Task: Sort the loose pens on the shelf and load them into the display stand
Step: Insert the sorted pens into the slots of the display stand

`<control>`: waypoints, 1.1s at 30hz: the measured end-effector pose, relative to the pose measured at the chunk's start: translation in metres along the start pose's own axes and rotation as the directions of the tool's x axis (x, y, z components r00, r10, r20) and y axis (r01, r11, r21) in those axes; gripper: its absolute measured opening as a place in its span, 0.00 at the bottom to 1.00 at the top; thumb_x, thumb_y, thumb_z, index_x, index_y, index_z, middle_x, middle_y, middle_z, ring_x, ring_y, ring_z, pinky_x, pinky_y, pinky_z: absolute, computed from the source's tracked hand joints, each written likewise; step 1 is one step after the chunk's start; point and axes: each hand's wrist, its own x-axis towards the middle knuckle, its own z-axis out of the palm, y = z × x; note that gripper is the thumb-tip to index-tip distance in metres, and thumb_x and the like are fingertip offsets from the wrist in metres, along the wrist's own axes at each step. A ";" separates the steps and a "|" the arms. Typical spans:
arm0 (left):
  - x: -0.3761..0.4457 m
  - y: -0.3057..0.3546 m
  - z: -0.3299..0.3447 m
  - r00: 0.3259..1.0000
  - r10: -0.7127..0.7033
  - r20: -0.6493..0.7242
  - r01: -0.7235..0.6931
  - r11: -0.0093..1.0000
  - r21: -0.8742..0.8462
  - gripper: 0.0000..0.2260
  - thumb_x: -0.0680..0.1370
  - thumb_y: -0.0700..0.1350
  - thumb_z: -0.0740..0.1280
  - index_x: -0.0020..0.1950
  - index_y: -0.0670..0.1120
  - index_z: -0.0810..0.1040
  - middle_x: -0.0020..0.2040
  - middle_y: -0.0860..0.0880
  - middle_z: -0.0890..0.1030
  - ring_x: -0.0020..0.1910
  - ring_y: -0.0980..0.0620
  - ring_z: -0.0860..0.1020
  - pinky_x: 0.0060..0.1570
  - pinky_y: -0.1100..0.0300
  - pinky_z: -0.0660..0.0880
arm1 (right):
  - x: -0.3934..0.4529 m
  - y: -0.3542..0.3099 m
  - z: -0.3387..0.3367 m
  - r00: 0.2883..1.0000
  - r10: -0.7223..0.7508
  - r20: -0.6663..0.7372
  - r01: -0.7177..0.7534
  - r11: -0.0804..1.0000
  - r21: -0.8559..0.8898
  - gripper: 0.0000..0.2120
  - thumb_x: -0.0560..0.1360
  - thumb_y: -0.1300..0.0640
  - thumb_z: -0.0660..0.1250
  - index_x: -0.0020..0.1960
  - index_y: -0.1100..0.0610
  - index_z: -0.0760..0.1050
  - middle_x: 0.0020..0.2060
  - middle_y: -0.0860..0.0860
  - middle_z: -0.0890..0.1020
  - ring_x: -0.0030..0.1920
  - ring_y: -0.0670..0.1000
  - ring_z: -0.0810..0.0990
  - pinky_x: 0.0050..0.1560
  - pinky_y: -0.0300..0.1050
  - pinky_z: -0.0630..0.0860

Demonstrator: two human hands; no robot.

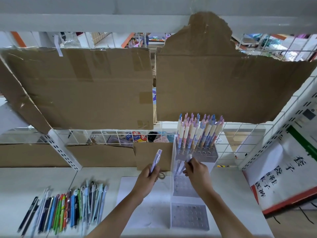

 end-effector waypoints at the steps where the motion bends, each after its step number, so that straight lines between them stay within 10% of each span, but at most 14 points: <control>1: -0.001 0.000 0.000 1.000 0.005 -0.007 -0.005 1.000 -0.008 0.18 0.81 0.50 0.56 0.52 0.35 0.72 0.30 0.52 0.65 0.25 0.59 0.63 0.28 0.69 0.60 | 0.001 0.002 0.004 0.999 0.031 0.024 -0.031 0.999 -0.010 0.08 0.80 0.62 0.58 0.42 0.61 0.71 0.36 0.53 0.80 0.39 0.54 0.81 0.42 0.51 0.79; 22: -0.015 0.008 -0.004 0.985 -0.012 0.171 0.041 0.985 -0.167 0.10 0.83 0.45 0.56 0.50 0.41 0.73 0.32 0.51 0.69 0.23 0.61 0.64 0.27 0.70 0.60 | -0.001 0.014 0.032 0.971 0.211 0.113 -0.209 0.977 -0.030 0.08 0.81 0.58 0.59 0.53 0.60 0.75 0.47 0.56 0.82 0.47 0.54 0.82 0.49 0.47 0.80; 33: -0.017 0.019 0.020 0.955 0.037 0.296 -0.015 0.997 -0.076 0.18 0.83 0.46 0.56 0.35 0.52 0.76 0.25 0.56 0.71 0.27 0.55 0.63 0.32 0.65 0.60 | -0.026 -0.013 0.009 0.965 0.134 0.225 -0.198 0.935 0.293 0.12 0.76 0.56 0.66 0.34 0.57 0.77 0.28 0.48 0.75 0.25 0.42 0.68 0.31 0.37 0.63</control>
